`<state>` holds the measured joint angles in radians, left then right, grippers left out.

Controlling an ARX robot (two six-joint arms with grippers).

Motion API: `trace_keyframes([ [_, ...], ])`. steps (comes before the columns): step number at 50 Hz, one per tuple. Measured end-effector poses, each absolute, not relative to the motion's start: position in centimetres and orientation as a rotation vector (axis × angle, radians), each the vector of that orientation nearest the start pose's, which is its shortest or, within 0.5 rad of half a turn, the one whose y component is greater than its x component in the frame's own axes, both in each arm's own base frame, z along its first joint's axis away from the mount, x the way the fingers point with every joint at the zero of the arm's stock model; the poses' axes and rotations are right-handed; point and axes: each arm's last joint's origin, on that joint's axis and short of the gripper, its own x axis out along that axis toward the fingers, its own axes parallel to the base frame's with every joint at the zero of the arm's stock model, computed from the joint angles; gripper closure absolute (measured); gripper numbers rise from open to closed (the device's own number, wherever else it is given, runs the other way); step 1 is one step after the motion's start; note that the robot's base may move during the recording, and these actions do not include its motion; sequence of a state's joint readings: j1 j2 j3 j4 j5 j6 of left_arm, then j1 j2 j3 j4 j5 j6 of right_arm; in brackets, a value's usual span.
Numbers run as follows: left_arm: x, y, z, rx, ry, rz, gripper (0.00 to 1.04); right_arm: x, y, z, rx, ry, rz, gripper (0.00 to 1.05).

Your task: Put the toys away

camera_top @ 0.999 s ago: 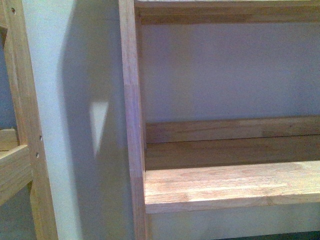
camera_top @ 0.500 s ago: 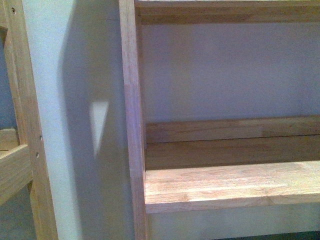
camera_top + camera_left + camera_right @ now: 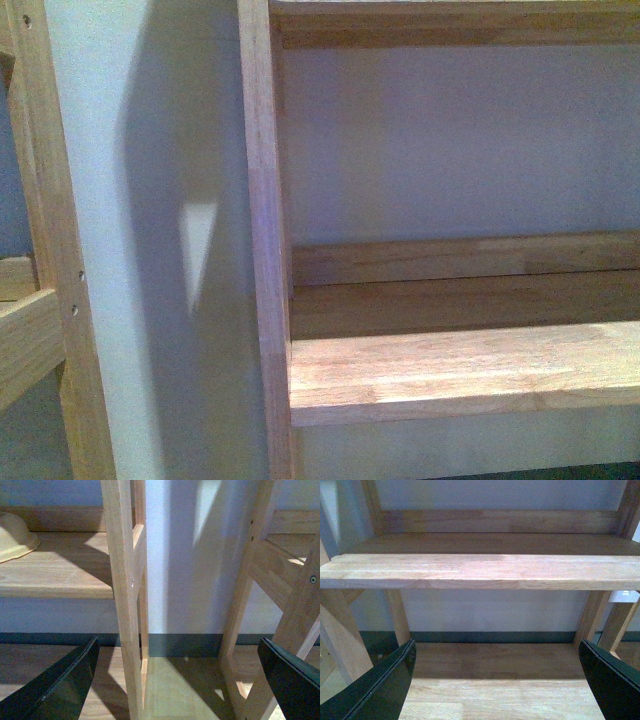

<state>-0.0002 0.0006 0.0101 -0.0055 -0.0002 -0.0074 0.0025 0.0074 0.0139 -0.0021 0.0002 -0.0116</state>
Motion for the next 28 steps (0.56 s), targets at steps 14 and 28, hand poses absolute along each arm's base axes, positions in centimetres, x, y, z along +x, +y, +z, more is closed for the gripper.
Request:
trace_keyframes([
  [14,9.71,0.0,16.64,-0.007,-0.004,0.0,0.06,9.73,0.02,16.75,-0.012,-0.004,0.003,0.06],
  [28,9.71,0.0,16.64,-0.007,-0.004,0.0,0.06,9.73,0.02,16.75,-0.012,-0.004,0.003,0.06],
])
